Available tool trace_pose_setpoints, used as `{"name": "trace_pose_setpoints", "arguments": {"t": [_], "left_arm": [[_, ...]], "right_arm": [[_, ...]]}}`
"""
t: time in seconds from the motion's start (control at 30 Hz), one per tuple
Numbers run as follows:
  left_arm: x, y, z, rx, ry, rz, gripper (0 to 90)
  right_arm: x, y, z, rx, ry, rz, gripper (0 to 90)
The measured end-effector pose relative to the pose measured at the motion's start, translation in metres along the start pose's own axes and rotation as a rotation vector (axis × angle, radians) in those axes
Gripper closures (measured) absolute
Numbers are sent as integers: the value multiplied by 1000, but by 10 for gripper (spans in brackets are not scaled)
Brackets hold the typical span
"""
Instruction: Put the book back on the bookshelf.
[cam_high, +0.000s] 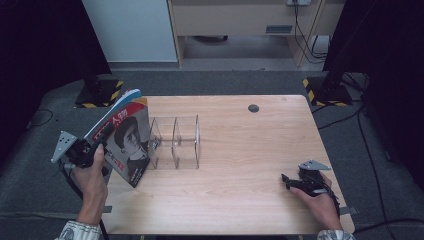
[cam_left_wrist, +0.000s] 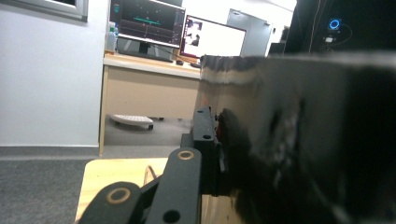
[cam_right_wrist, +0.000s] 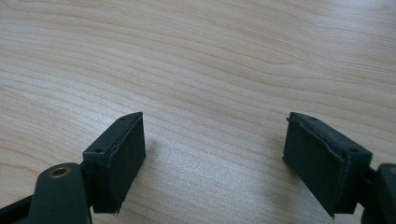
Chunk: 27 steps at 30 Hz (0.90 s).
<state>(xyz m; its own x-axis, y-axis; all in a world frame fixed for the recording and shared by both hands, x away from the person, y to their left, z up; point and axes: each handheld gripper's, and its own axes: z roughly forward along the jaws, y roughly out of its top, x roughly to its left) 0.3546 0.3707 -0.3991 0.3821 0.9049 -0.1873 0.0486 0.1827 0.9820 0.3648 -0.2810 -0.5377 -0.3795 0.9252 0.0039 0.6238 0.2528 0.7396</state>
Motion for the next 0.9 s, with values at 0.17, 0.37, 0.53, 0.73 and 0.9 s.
{"name": "trace_pose_setpoints", "arguments": {"t": [0.17,0.37,0.53,0.73,0.9], "left_arm": [[-3,-4,-3,-1,5,-3,803],[-4,-4,-1,6,21,1,759],[-3,-5,0,20,32,-4,714],[-3,-6,3,34,56,9,596],[-2,-6,3,44,55,2,510]], "right_arm": [[0,0,0,0,1,0,210],[0,0,0,-1,1,-2,210],[0,0,0,-1,2,-3,210],[0,0,0,-1,2,-4,209],[0,0,-1,2,5,-6,209]]}}
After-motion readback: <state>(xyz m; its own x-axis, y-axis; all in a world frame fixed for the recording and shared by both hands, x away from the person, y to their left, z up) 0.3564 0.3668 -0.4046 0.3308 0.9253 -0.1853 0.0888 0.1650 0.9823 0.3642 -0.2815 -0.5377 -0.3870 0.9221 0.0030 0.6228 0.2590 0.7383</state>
